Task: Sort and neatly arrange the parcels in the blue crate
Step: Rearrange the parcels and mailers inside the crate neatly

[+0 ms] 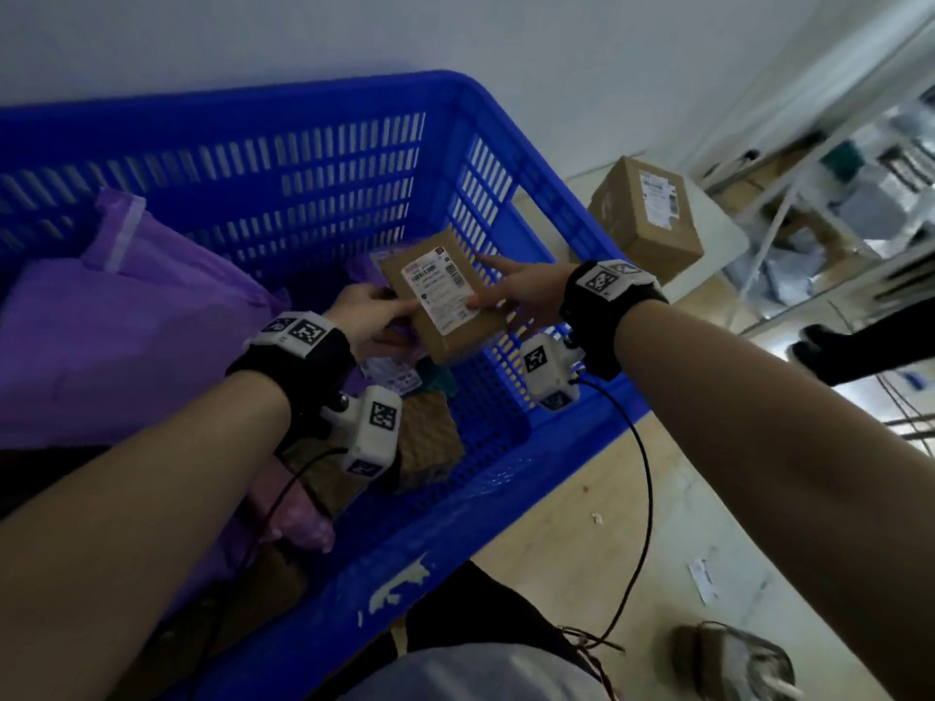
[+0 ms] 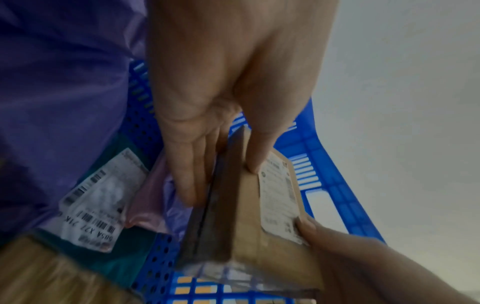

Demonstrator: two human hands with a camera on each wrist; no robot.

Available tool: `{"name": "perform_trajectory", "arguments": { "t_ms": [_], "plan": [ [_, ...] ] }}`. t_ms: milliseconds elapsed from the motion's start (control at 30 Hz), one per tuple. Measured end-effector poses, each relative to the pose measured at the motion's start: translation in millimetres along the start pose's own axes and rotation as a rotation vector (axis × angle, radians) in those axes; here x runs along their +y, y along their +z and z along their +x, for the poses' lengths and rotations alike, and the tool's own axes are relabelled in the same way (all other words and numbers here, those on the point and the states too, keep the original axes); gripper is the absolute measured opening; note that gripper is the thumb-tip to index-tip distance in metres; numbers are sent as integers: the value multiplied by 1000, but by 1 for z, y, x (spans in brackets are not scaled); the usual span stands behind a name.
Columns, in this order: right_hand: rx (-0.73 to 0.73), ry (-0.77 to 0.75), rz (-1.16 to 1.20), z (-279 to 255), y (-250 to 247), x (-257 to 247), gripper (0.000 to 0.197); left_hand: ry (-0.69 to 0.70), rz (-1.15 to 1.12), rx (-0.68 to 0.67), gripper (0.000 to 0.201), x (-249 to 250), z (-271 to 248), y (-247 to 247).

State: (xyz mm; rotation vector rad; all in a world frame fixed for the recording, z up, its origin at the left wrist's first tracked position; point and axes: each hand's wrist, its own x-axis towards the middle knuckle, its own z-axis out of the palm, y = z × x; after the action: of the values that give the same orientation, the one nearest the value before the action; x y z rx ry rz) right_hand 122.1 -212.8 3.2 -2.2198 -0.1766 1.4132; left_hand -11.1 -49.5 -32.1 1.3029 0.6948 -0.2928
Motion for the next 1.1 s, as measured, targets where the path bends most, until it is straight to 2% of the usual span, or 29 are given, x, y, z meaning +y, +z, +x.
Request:
{"name": "perform_trajectory", "arguments": {
  "t_ms": [167,267,367,400,500,567,667,800,900,967,1100],
  "plan": [
    [-61,50,12,11,4,0,52,-45,9,-44,42,-10,19,14],
    [-16,101,-165,25,1,3,60,-34,98,-90,29,-22,31,21],
    [15,109,-344,31,0,5,39,-102,138,-113,36,-36,39,32],
    [4,122,-390,36,-1,9,40,-121,145,-119,37,-40,42,35],
    [-36,171,-431,49,0,18,44,-139,199,-91,14,-46,51,42],
    [-75,210,-425,57,1,23,46,-130,279,-58,10,-51,61,43],
    [-63,197,-502,64,7,32,47,-114,396,-104,31,-64,80,43],
    [7,180,-604,75,15,40,35,-185,443,-167,40,-76,97,47],
    [6,165,-648,84,13,44,37,-245,451,-191,33,-72,103,49],
    [6,172,-662,89,10,49,39,-282,480,-215,20,-68,106,48],
    [21,222,-695,97,13,56,27,-349,508,-317,6,-65,109,48]
  ]
}}
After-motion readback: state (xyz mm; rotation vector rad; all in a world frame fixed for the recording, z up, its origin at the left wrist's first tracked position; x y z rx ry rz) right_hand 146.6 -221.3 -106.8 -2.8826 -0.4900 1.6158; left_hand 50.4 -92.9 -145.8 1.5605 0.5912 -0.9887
